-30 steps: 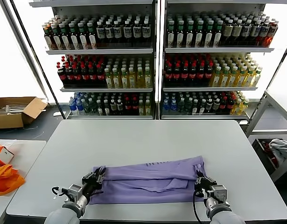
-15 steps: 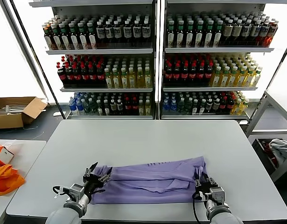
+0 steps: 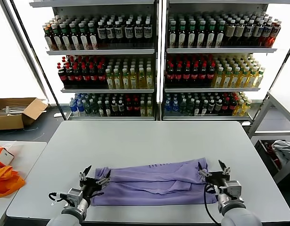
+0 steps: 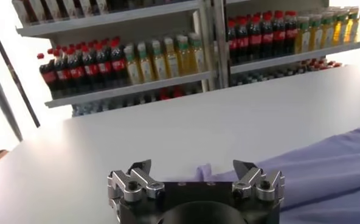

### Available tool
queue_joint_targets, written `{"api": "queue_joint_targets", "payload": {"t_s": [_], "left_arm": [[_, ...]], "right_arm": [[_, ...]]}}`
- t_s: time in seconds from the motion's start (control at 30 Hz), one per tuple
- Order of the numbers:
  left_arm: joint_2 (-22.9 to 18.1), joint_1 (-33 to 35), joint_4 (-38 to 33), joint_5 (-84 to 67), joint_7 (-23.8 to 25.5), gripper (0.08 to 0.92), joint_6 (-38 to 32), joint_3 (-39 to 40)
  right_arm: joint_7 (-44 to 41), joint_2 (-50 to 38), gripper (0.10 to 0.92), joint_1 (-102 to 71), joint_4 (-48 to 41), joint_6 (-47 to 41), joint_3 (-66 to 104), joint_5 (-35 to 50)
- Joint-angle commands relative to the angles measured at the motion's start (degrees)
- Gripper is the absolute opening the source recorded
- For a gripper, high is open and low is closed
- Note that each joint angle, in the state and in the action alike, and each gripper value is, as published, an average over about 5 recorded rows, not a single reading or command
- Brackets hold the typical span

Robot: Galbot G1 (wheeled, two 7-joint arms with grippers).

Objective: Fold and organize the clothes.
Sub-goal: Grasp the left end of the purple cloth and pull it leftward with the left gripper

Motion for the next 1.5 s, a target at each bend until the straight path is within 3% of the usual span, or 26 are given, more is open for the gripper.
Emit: {"api": "queue_joint_targets", "payload": {"t_s": [0.03, 0.3, 0.8, 1.5], "left_arm": [[-5.0, 1.3, -0.5, -3.2, -3.5, 0.823, 0.8, -1.4], [-7.1, 1.7, -0.5, -4.4, -4.0, 0.823, 1.3, -0.9], [-6.7, 1.7, 2.0, -5.9, -3.6, 0.81, 1.4, -2.1], [-5.9, 3.2, 2.2, -2.6, -1.2, 0.23, -0.2, -1.6]], "right_arm": [[0.6, -1.6, 0.822, 0.9, 2.9, 0.5, 4.9, 4.7], [1.2, -1.4, 0.823, 1.7, 2.6, 0.8, 3.8, 4.8], [0.8, -1.1, 0.823, 1.1, 1.8, 1.8, 0.8, 1.9], [1.0, -0.8, 0.823, 2.6, 0.5, 2.1, 0.4, 1.8]]}}
